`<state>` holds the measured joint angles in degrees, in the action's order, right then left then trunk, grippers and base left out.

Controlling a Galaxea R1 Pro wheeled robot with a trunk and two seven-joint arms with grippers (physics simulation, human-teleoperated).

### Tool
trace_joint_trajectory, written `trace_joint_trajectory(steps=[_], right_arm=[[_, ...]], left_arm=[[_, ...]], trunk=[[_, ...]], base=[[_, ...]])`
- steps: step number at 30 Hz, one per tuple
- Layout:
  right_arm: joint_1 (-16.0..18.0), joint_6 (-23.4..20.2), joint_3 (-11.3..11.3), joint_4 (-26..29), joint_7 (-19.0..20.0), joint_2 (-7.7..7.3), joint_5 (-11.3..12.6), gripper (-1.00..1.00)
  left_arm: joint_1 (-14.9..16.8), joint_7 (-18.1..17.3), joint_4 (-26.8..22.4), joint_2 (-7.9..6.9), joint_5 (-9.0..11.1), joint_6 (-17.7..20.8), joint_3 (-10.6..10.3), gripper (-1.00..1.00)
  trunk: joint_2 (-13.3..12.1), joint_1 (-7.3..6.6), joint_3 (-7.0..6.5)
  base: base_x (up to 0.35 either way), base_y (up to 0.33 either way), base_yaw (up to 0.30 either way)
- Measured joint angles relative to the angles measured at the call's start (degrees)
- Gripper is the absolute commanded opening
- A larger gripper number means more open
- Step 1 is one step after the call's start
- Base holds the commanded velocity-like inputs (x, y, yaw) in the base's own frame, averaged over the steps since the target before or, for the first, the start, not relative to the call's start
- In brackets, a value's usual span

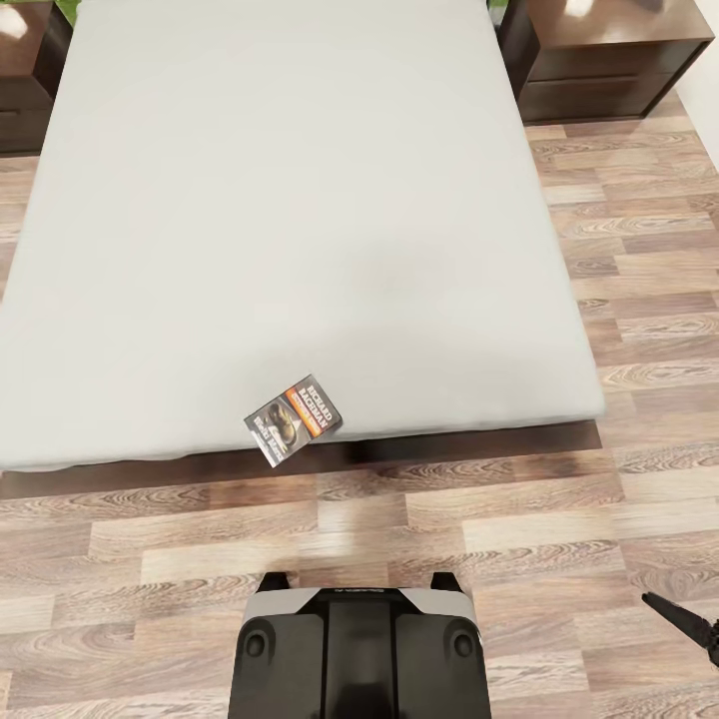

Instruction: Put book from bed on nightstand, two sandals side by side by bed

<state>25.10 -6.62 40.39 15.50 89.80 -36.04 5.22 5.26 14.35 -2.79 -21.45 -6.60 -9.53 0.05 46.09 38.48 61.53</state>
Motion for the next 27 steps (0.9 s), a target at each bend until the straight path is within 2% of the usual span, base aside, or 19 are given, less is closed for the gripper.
trace_joint_trajectory(steps=[3,4,7,10,16,22,27], right_arm=[[1.19,-2.37,-0.2,1.1,-0.01,1.2,0.07,1.0],[1.2,-2.39,-0.21,1.11,-0.01,1.21,0.07,1.0],[3.39,-3.65,-0.51,1.99,-0.02,2.78,-0.09,1.0],[5.01,-4.16,-0.94,2.37,-0.02,3.68,-0.25,1.0],[7.32,-4.71,-2.66,2.77,-0.03,4.76,-0.42,1.0],[8.41,-4.89,-4.72,2.97,-0.03,5.78,-0.49,1.0],[8.78,-4.94,-5.55,3.25,-0.03,6.53,-0.55,1.0]], left_arm=[[0.0,-0.07,0.0,0.0,-0.01,0.04,0.0,1.0],[0.0,-0.07,0.0,0.0,-0.01,0.04,0.0,1.0],[-0.01,-0.11,0.0,0.0,0.01,0.06,-0.01,1.0],[-0.01,-0.15,0.0,0.0,0.03,0.06,-0.01,1.0],[-0.01,-0.18,-0.01,0.0,0.06,0.07,0.0,1.0],[-0.02,-0.2,-0.01,0.0,0.07,0.08,0.04,1.0],[-0.02,-0.21,-0.01,0.0,0.09,0.08,0.06,1.0]], trunk=[[0.0,0.0,0.0],[0.0,0.0,0.0],[0.0,0.0,0.0],[0.0,0.0,0.0],[0.0,0.0,0.0],[0.0,0.0,0.0],[0.0,0.0,0.0]], base=[[-0.012,0.003,0.0],[-0.015,0.015,0.0],[-0.014,0.043,0.0],[-0.009,0.096,0.0],[-0.005,0.178,0.0],[-0.002,0.182,0.0],[-0.001,0.162,0.0]])
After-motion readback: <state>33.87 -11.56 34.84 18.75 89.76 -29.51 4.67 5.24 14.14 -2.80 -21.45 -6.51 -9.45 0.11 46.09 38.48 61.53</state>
